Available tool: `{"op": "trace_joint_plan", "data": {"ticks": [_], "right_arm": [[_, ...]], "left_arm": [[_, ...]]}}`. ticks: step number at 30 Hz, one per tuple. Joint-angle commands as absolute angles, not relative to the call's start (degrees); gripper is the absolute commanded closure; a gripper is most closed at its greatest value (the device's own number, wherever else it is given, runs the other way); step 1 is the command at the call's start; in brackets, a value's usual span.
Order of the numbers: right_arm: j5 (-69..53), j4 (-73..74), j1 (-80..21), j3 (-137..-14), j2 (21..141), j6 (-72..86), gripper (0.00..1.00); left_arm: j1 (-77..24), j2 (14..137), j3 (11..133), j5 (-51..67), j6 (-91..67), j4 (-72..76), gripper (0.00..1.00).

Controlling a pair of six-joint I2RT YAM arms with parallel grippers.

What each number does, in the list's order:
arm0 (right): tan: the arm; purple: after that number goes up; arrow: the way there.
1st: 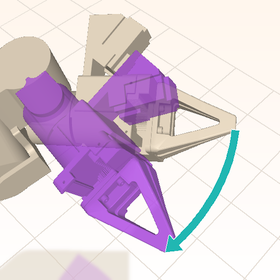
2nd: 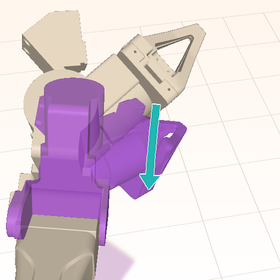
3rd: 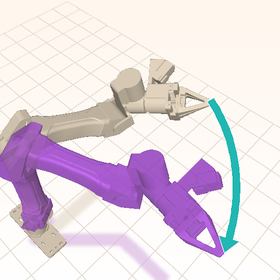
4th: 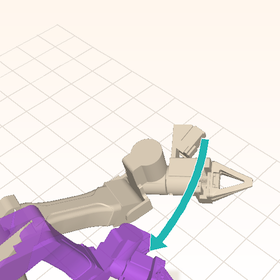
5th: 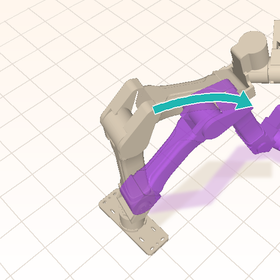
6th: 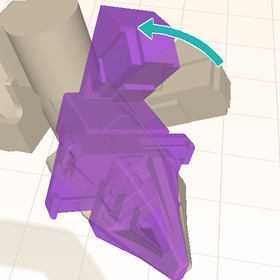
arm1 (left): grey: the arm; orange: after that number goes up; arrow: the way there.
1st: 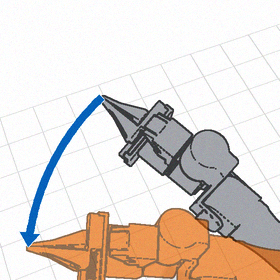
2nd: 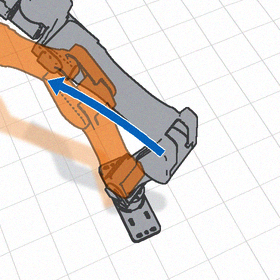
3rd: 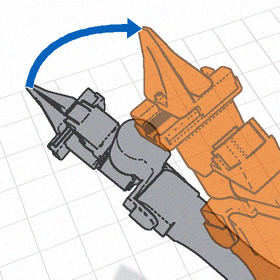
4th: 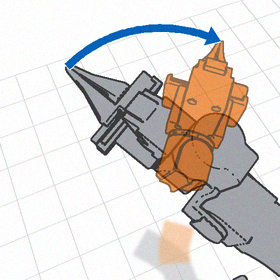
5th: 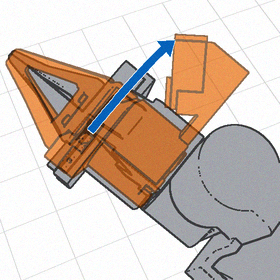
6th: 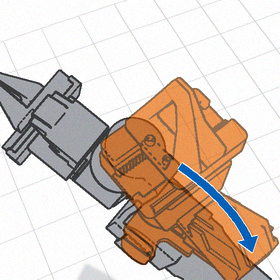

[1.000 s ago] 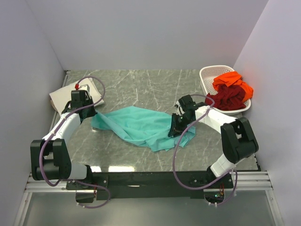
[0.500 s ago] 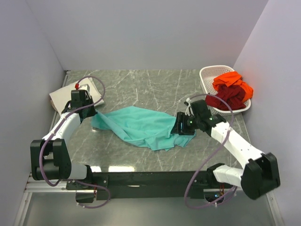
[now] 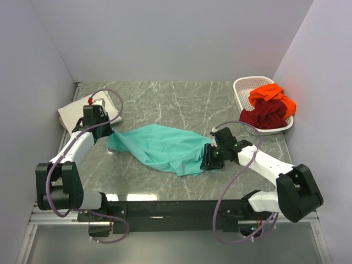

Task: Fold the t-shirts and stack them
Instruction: Flatten the tshirt out

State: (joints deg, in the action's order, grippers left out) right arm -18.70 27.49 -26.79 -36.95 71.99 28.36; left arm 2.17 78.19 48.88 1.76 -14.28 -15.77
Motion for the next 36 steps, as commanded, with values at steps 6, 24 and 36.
{"op": "trace_joint_plan", "data": {"ticks": [6,24,36], "right_arm": [[-15.8,21.8,-27.8,-36.3,76.0,27.9,0.54],[-18.9,19.3,-30.7,-34.5,78.3,29.7,0.60],[-18.2,24.8,-31.3,-36.9,76.7,29.6,0.76]], "left_arm": [[2.2,77.2,50.7,2.2,-13.8,-15.1,0.99],[2.2,77.4,51.1,2.9,-13.9,-15.0,1.00],[2.2,77.4,51.0,2.7,-13.9,-15.2,0.99]]}}
